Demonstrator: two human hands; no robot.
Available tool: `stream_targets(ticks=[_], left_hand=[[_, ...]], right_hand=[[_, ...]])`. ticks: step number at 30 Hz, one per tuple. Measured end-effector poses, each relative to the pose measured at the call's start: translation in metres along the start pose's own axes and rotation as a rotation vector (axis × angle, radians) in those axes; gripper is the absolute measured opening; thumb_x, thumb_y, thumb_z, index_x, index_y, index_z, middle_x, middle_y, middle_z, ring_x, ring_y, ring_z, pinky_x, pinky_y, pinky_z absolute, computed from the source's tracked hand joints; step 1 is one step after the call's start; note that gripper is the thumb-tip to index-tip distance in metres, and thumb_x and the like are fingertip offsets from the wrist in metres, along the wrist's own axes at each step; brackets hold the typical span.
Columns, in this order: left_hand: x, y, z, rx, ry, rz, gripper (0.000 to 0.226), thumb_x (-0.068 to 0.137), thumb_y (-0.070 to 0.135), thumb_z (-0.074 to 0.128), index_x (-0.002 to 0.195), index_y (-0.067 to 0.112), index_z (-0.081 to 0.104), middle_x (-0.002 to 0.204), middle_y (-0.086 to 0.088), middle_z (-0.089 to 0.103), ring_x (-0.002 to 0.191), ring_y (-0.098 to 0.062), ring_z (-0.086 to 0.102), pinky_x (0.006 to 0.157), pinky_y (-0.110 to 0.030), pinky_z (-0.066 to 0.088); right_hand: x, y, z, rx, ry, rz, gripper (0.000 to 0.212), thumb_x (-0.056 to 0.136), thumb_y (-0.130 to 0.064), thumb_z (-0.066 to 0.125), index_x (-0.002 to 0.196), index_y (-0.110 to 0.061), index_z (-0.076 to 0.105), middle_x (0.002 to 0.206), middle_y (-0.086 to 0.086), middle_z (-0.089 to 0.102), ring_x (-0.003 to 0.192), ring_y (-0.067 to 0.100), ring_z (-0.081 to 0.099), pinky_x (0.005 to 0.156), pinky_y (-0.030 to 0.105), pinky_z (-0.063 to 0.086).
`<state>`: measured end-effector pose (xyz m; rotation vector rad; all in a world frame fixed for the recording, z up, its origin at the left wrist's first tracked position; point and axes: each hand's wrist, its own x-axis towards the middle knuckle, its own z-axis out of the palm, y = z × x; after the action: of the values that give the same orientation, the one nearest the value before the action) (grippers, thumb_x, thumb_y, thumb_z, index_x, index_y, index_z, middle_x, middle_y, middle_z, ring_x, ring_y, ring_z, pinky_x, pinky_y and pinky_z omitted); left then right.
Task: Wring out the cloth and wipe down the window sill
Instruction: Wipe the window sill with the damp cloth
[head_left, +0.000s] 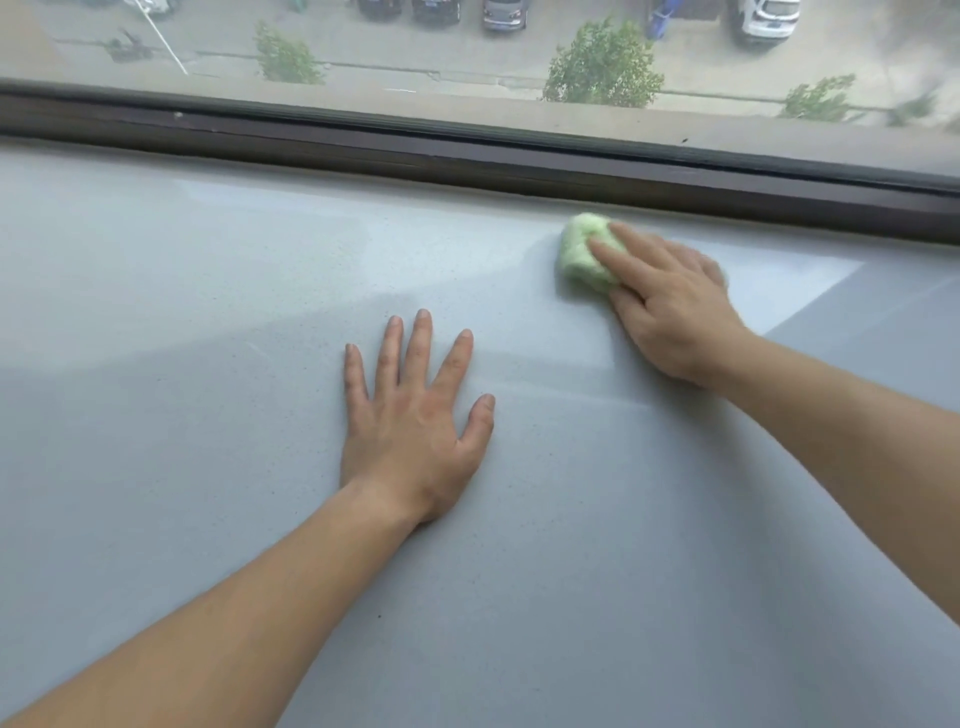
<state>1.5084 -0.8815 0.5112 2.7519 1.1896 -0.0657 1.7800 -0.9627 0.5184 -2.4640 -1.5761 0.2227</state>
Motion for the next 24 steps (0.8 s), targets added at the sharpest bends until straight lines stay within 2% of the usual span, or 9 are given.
stream_targets(ticks=[4,7,10,15,17,19,21,22,24], left_hand=[[-0.001,0.001,0.0,-0.005,-0.001,0.0,0.067,0.09,0.062,0.011,0.153,0.039,0.002,0.164,0.0,-0.01,0.148,-0.02,-0.017,0.117,-0.056,-0.007],[-0.001,0.001,0.0,0.001,0.0,-0.004,0.068,0.09,0.063,0.01,0.153,0.039,0.002,0.164,0.0,-0.01,0.148,-0.02,-0.017,0.117,-0.055,-0.007],[0.0,0.001,0.0,-0.001,-0.005,-0.007,0.068,0.09,0.063,0.009,0.153,0.039,0.001,0.164,0.001,-0.01,0.148,-0.019,-0.017,0.117,-0.055,-0.008],[0.0,0.001,0.002,-0.013,-0.003,-0.015,0.067,0.09,0.062,0.013,0.152,0.039,0.004,0.164,0.002,-0.008,0.149,-0.019,-0.015,0.117,-0.055,-0.008],[0.0,0.0,0.002,-0.016,0.0,-0.01,0.066,0.09,0.062,0.014,0.152,0.04,0.005,0.164,0.002,-0.007,0.149,-0.019,-0.014,0.117,-0.055,-0.008],[0.0,-0.001,0.002,-0.029,0.004,-0.004,0.066,0.09,0.061,0.016,0.152,0.039,0.008,0.164,0.001,-0.005,0.149,-0.019,-0.013,0.117,-0.055,-0.009],[0.0,-0.002,0.002,-0.036,0.008,0.003,0.065,0.091,0.06,0.017,0.152,0.038,0.01,0.164,0.0,-0.004,0.149,-0.02,-0.012,0.117,-0.055,-0.009],[0.001,-0.003,0.002,-0.033,0.002,0.007,0.065,0.091,0.06,0.016,0.152,0.038,0.009,0.164,0.0,-0.004,0.149,-0.02,-0.012,0.117,-0.056,-0.01],[0.001,-0.003,0.003,-0.006,-0.025,0.02,0.066,0.091,0.06,0.013,0.152,0.037,0.005,0.164,-0.001,-0.008,0.149,-0.021,-0.015,0.116,-0.057,-0.011]], right_hand=[[0.006,0.003,-0.001,0.036,0.12,0.303,0.049,0.099,-0.035,0.036,0.147,-0.043,0.031,0.162,-0.009,0.021,0.144,0.026,0.023,0.116,0.041,0.01],[-0.036,-0.024,0.011,0.008,0.079,0.136,0.051,0.098,-0.041,0.033,0.149,-0.043,0.028,0.162,-0.01,0.019,0.145,0.025,0.022,0.116,0.041,0.009],[-0.052,-0.002,-0.002,0.011,-0.004,-0.036,0.052,0.096,-0.049,0.03,0.148,-0.045,0.032,0.16,-0.012,0.024,0.145,0.023,0.025,0.115,0.039,0.011],[-0.041,-0.005,0.0,0.033,0.116,0.329,0.05,0.099,-0.035,0.039,0.149,-0.041,0.031,0.162,-0.008,0.021,0.146,0.026,0.021,0.118,0.04,0.009],[-0.078,-0.037,0.012,0.018,0.106,0.24,0.051,0.099,-0.036,0.039,0.149,-0.042,0.029,0.162,-0.008,0.019,0.146,0.025,0.02,0.116,0.04,0.009],[-0.129,-0.061,0.019,0.029,0.035,0.042,0.05,0.1,-0.037,0.037,0.149,-0.044,0.029,0.162,-0.012,0.019,0.147,0.022,0.019,0.116,0.038,0.007],[-0.154,-0.056,0.015,0.054,-0.031,-0.063,0.051,0.099,-0.039,0.035,0.148,-0.048,0.028,0.161,-0.017,0.019,0.148,0.017,0.018,0.117,0.036,0.006],[-0.153,-0.045,0.011,0.07,-0.031,-0.025,0.05,0.098,-0.039,0.035,0.147,-0.05,0.029,0.16,-0.018,0.02,0.148,0.016,0.018,0.117,0.035,0.006],[-0.139,-0.026,0.006,0.1,0.039,0.213,0.05,0.099,-0.036,0.039,0.147,-0.05,0.03,0.161,-0.016,0.02,0.148,0.018,0.018,0.116,0.034,0.005]])
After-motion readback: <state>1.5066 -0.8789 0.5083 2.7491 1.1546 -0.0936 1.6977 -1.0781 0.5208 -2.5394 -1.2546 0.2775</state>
